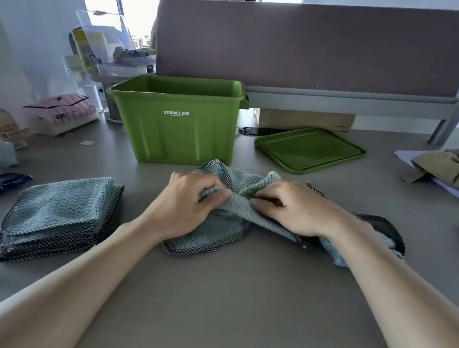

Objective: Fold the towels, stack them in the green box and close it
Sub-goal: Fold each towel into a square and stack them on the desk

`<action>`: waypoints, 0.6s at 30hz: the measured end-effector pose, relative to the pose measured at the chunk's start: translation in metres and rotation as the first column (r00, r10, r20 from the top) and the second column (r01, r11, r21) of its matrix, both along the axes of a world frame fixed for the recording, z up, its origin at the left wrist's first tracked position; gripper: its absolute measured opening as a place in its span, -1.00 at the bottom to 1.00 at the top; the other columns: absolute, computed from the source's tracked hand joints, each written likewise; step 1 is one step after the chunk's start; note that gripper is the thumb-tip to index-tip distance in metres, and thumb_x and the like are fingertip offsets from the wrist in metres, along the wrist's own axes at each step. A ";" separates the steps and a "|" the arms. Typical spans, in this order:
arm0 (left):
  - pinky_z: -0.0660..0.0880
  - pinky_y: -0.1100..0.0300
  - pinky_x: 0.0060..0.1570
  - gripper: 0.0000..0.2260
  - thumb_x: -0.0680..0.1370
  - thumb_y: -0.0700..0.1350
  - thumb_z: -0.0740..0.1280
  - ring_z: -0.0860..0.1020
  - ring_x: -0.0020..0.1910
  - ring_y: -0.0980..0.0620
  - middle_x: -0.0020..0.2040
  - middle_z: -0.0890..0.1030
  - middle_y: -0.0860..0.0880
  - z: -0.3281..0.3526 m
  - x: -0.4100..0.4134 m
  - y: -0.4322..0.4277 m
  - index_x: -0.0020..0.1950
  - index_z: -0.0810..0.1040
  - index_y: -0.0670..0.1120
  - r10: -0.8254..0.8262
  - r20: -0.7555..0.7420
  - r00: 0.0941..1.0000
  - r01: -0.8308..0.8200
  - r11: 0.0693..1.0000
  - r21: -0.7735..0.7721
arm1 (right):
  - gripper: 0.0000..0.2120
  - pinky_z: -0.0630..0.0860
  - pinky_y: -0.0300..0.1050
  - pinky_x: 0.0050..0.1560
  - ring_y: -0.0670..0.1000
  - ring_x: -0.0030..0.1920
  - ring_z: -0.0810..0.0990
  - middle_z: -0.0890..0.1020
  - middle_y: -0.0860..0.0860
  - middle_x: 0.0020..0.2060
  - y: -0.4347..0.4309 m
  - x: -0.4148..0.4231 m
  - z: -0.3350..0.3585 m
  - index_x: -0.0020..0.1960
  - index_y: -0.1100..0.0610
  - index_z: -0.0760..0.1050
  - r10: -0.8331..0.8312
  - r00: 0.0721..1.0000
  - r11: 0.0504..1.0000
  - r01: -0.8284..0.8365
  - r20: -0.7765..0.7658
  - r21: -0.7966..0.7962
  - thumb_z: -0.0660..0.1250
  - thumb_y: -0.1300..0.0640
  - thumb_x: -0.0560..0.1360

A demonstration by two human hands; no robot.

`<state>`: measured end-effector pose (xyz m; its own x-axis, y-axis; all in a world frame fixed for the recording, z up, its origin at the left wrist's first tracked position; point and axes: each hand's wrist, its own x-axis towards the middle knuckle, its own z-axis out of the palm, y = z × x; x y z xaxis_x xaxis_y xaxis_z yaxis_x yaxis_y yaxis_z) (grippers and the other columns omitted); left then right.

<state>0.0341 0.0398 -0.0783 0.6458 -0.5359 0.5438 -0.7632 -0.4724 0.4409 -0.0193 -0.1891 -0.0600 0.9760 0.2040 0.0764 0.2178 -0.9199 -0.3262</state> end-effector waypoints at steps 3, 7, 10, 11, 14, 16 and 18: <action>0.44 0.24 -0.31 -0.77 0.62 0.02 0.29 0.53 -0.33 0.16 -0.31 0.60 0.13 0.006 -0.006 -0.003 -0.14 0.59 -0.07 0.024 -0.075 0.997 -0.038 0.981 -0.193 | -0.53 0.52 0.05 0.00 0.08 -0.05 0.62 0.67 0.03 -0.14 -0.005 0.002 -0.002 -0.16 0.11 0.58 -0.063 0.998 0.998 0.062 0.031 0.027 0.08 -0.16 0.65; 0.42 0.19 -0.26 -0.77 0.62 -0.07 0.29 0.44 -0.33 0.11 -0.34 0.50 -0.01 0.021 -0.007 -0.014 -0.19 0.54 -0.14 -0.057 -0.282 0.958 -0.051 0.931 -0.362 | -0.52 0.53 -0.18 -0.01 -0.04 -0.03 0.65 0.70 -0.05 -0.07 -0.001 -0.004 0.012 0.06 0.05 0.66 -0.131 0.990 0.735 0.133 -0.053 0.665 0.09 -0.23 0.62; 0.55 0.08 -0.13 -0.88 0.60 -0.11 0.34 0.60 -0.17 0.00 -0.15 0.67 -0.15 0.033 -0.003 -0.026 -0.08 0.62 -0.10 -0.118 -0.425 0.898 -0.113 0.870 -0.480 | -0.46 0.54 0.03 0.20 0.00 0.17 0.65 0.68 -0.02 0.16 -0.002 -0.012 0.022 0.30 -0.08 0.54 0.160 0.969 0.460 0.098 -0.191 0.883 0.23 -0.36 0.46; 0.56 0.07 -0.15 -0.89 0.59 -0.10 0.36 0.62 -0.17 -0.02 -0.13 0.68 -0.16 0.035 -0.002 -0.030 -0.05 0.62 -0.11 -0.145 -0.483 0.863 -0.136 0.855 -0.500 | -0.50 0.57 0.11 0.18 0.05 0.17 0.65 0.66 0.03 0.20 -0.002 -0.014 0.022 0.33 -0.08 0.51 0.199 0.961 0.466 0.078 -0.190 0.881 0.35 -0.26 0.45; 0.57 0.14 -0.19 -0.81 0.49 -0.01 0.47 0.64 -0.21 0.06 -0.15 0.69 -0.07 0.027 0.004 -0.027 0.00 0.61 -0.08 -0.153 -0.580 0.800 -0.129 0.900 -0.416 | -0.65 0.62 -0.11 -0.28 0.04 -0.22 0.69 0.70 0.13 0.00 -0.003 -0.011 0.017 0.23 0.08 0.57 0.044 0.992 0.533 0.076 -0.117 0.843 0.44 0.30 0.48; 0.61 0.13 -0.11 -0.67 0.38 -0.02 0.56 0.66 -0.14 0.07 -0.08 0.70 -0.06 0.020 0.006 -0.017 0.07 0.59 -0.05 -0.131 -0.622 0.772 -0.063 0.958 -0.279 | -0.74 0.56 -0.21 -0.39 -0.01 -0.38 0.65 0.69 0.11 -0.14 -0.006 -0.007 0.014 0.09 0.17 0.61 -0.067 0.994 0.537 0.111 -0.089 0.836 0.38 0.44 0.48; 0.61 0.03 0.06 -0.56 0.30 -0.09 0.59 0.67 -0.03 -0.05 0.04 0.70 -0.18 0.013 0.009 -0.008 0.13 0.58 -0.10 -0.172 -0.688 0.705 -0.066 0.950 -0.305 | -0.81 0.59 -0.23 -0.34 -0.04 -0.38 0.65 0.68 0.14 -0.18 -0.011 -0.003 0.012 -0.01 0.22 0.63 -0.149 0.986 0.531 0.139 -0.069 0.836 0.38 0.46 0.48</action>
